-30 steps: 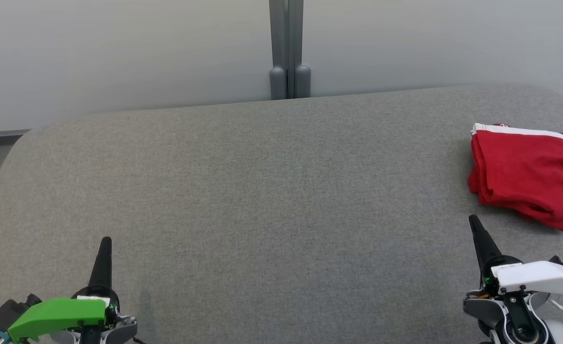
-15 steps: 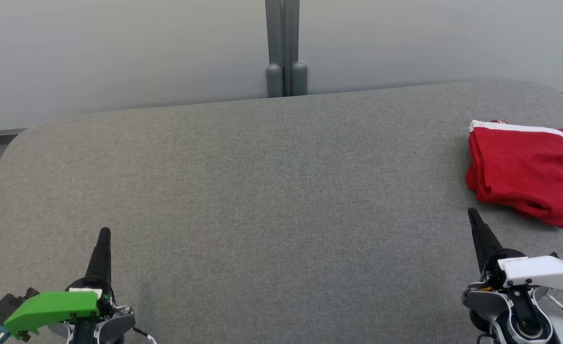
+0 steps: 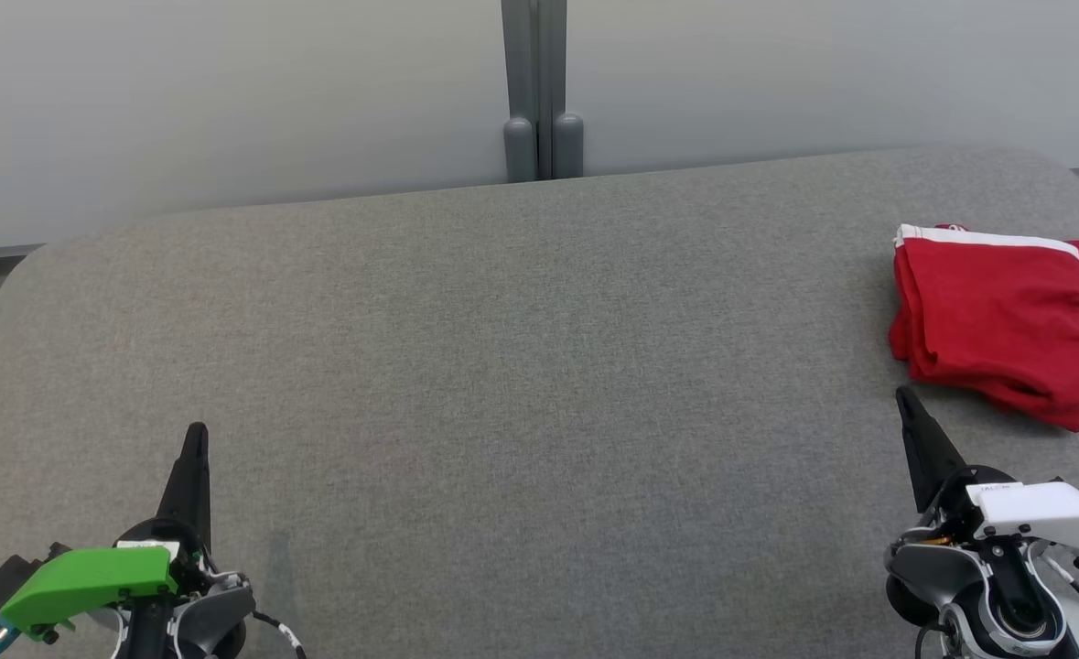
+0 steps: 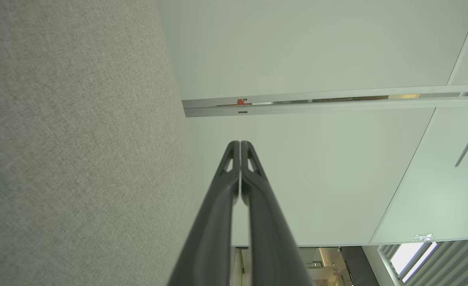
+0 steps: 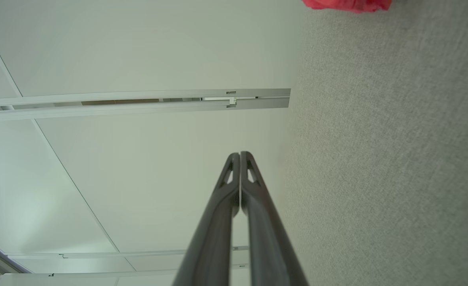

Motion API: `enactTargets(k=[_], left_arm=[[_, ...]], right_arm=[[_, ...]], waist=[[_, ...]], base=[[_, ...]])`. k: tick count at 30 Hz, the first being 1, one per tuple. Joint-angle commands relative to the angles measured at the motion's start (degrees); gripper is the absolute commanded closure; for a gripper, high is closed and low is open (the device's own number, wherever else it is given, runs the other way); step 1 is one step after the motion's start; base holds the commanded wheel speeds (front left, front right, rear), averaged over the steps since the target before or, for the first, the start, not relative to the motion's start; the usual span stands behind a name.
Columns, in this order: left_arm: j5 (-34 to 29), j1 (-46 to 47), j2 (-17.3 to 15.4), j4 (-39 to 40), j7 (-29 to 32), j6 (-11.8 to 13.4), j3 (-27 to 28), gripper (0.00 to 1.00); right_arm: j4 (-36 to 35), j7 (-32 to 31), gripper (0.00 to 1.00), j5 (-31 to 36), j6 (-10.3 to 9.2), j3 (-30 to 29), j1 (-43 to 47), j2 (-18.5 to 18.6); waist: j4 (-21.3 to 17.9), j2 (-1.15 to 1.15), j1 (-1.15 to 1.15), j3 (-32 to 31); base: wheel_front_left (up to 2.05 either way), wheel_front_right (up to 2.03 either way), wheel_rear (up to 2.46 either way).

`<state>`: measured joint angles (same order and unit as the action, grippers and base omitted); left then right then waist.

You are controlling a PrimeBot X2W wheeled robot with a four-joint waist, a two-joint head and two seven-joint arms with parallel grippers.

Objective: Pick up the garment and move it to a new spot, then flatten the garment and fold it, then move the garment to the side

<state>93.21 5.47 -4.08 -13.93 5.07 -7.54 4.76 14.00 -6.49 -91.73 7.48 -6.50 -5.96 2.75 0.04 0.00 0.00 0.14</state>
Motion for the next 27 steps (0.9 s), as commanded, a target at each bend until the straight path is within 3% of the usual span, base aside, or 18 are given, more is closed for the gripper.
enactTargets(k=[1,27], left_arm=[[0.9,1.3,0.0,-0.1,0.3,0.1,0.2,1.0],[0.1,1.2,0.4,-0.1,0.7,0.1,0.7,1.0]], right_arm=[[0.1,-0.3,1.0,-1.1,0.02,-0.1,-0.6,0.2],[0.1,-0.3,1.0,-0.8,0.02,-0.1,-0.5,0.2]], waist=[[0.0,0.0,0.0,0.0],[0.0,0.0,0.0,0.0]], base=[[0.0,0.0,0.0],[0.0,0.0,0.0]])
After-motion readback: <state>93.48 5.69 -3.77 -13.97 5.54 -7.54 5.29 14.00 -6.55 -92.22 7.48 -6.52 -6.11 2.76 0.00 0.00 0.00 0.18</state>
